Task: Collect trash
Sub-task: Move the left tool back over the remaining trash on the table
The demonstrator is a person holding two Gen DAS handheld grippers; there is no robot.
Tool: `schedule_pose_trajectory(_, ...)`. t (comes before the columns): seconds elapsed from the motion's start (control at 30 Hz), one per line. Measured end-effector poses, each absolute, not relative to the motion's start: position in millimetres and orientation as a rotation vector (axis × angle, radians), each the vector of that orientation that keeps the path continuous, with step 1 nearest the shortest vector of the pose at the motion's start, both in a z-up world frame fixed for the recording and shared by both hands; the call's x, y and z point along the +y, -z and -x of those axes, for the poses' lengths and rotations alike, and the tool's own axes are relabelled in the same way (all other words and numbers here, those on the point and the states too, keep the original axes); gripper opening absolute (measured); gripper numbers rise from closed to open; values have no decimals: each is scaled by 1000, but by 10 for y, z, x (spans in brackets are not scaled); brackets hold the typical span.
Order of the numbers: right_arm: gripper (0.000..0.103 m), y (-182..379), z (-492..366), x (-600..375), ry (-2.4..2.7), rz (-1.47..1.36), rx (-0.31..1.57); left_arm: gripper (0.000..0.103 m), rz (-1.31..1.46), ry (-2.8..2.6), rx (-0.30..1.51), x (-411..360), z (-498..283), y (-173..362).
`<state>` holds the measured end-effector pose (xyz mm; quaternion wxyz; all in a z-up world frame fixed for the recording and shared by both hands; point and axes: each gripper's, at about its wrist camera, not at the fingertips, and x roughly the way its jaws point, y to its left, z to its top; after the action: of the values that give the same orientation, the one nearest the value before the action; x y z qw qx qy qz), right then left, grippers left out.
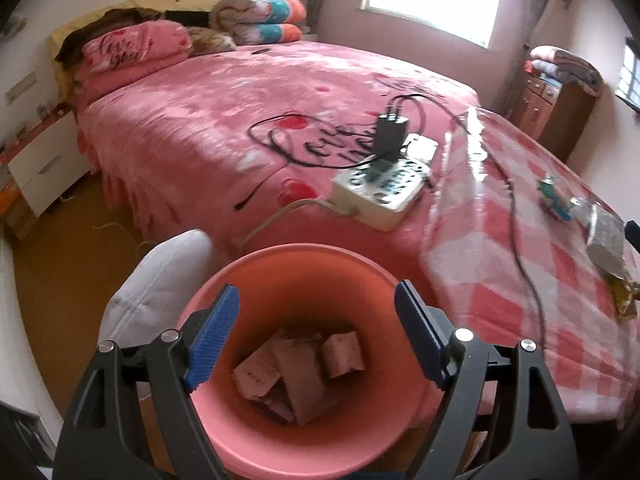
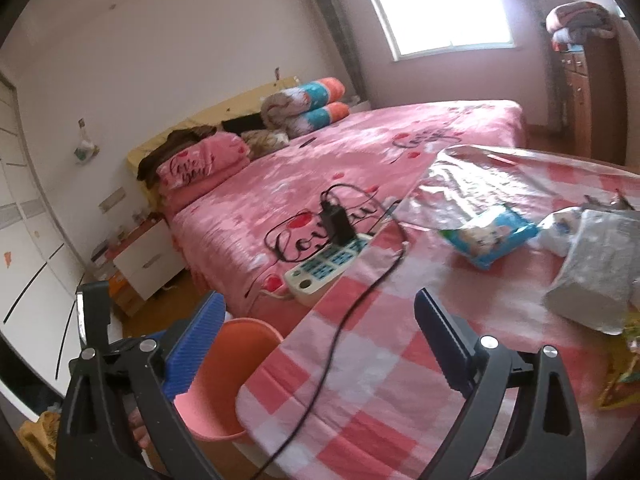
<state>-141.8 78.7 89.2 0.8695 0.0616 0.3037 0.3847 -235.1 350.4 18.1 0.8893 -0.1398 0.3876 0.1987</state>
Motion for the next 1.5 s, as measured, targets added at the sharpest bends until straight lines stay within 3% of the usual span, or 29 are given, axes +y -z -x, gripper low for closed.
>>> schedule_pose_trajectory(0.6,95,-846,1224,22,-658,-231,594,81,152,-233,727,2587,1968,-645)
schedule_pose_trajectory(1.5,95,-711,924,-1527,-415,-539,594,80,-26,-51,772,1420,1532,-658)
